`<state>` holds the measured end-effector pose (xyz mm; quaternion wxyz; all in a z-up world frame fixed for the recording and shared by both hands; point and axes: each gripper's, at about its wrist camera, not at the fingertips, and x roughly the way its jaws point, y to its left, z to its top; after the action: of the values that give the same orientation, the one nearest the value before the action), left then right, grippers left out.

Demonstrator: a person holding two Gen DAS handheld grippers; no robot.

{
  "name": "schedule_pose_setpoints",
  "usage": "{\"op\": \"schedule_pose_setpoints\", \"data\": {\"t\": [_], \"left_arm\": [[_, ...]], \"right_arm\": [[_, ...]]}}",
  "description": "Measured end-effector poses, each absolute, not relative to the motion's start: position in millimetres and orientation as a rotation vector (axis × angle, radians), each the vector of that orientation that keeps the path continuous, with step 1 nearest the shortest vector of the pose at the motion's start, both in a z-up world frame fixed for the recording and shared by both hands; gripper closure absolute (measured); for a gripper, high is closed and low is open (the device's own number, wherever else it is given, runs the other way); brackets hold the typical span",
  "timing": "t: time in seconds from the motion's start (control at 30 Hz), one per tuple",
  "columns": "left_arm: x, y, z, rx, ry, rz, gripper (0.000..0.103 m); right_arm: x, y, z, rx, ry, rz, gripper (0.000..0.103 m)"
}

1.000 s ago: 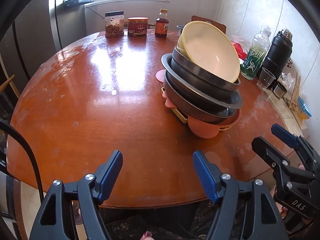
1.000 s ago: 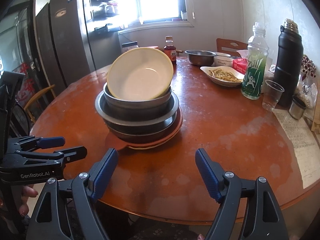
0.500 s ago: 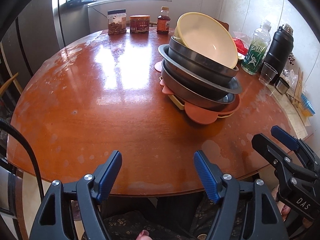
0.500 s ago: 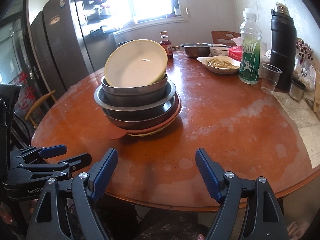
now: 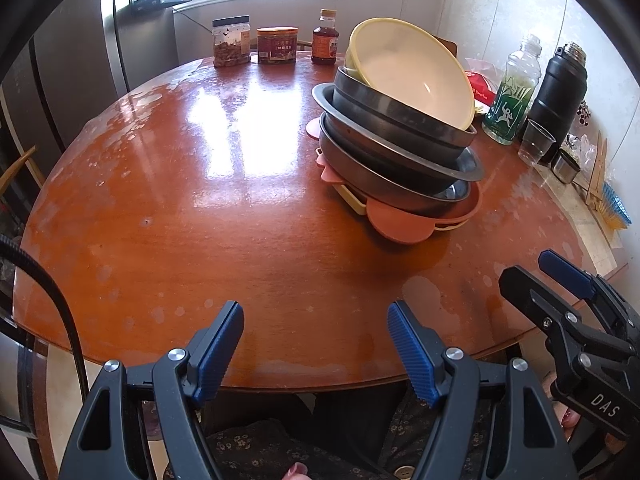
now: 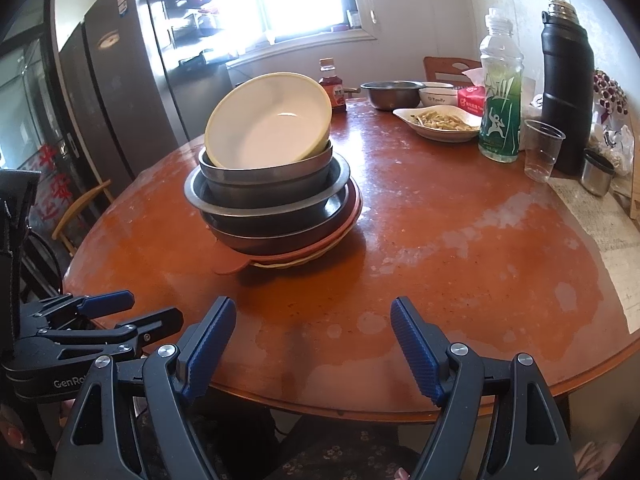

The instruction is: Organize plates and bowls

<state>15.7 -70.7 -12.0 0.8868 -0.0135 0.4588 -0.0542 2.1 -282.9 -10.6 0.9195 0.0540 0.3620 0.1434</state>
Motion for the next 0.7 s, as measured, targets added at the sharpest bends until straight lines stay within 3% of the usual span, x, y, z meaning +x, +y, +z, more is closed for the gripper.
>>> {"op": "schedule_pose_setpoints", "data": {"t": [0.7], "left_arm": [[19.4, -70.3, -21.1, -0.029, 0.977, -0.109, 0.029]], "right_arm": [[4.1, -279.9, -16.1, 0.104, 0.760, 0.290, 0.022]]}}
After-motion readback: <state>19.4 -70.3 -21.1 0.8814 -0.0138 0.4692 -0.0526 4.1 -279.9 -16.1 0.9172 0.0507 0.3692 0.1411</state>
